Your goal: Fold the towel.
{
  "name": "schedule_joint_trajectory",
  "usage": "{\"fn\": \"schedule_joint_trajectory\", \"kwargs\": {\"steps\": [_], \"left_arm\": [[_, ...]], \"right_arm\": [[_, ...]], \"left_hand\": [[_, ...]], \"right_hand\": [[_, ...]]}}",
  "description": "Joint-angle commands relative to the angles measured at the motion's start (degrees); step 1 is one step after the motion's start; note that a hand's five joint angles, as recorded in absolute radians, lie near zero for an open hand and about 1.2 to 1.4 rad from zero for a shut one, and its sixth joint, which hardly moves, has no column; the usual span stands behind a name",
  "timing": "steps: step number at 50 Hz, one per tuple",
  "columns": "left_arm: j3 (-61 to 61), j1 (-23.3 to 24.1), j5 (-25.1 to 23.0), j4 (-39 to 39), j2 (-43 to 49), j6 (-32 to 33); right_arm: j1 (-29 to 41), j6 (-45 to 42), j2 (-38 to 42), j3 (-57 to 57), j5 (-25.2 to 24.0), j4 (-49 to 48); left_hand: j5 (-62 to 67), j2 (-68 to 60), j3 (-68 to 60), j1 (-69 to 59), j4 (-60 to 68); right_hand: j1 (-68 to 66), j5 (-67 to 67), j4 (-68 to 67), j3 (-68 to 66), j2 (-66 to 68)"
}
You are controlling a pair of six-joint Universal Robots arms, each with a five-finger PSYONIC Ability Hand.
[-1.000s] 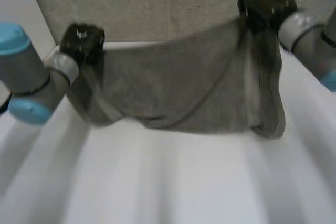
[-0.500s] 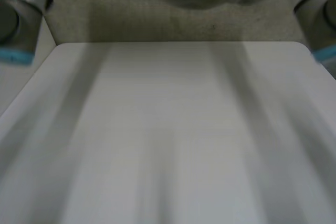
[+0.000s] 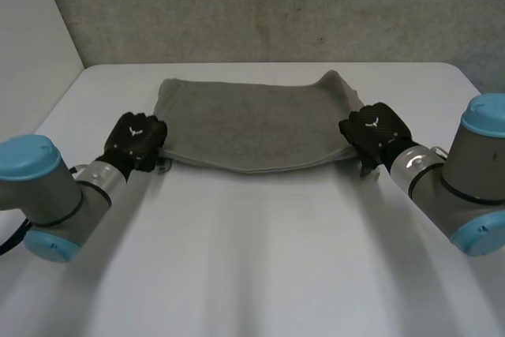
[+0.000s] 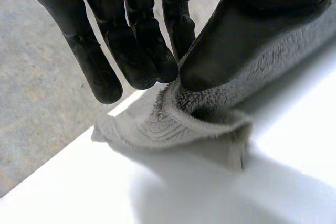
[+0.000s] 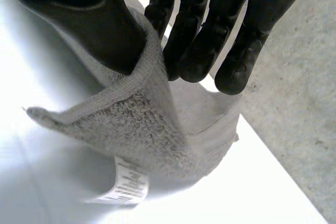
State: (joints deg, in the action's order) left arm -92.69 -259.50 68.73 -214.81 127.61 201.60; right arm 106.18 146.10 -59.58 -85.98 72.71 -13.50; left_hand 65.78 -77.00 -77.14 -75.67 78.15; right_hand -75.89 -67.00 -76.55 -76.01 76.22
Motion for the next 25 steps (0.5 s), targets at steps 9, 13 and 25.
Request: {"fn": "schedule_joint_trajectory", "kwargs": {"steps": [9,13,25], "left_arm": [[2.2,-1.8,0.7,-0.1,4.4,4.1],[2.3,-1.8,1.6,-0.2,3.8,4.1],[2.4,-1.5,5.7,-2.4,3.3,1.4]], "right_arm": [[-2.8,3.4,-2.4,-5.1,0.1,-0.1],[-3.7,6.2,-2.5,-5.3,0.1,-0.1],[-3.6,6.9,-4.3,-6.4,0.4,0.0]], "left_hand": [[-18.6,19.9,20.0,18.5,-21.0],[-23.8,25.0,25.2,23.7,-26.2],[-26.5,27.8,27.9,26.4,-28.9]], "right_hand": [[-4.1,-3.0,-3.5,-4.0,3.8],[-4.1,-3.0,-3.5,-4.0,3.8],[-4.1,-3.0,-3.5,-4.0,3.8]]}}
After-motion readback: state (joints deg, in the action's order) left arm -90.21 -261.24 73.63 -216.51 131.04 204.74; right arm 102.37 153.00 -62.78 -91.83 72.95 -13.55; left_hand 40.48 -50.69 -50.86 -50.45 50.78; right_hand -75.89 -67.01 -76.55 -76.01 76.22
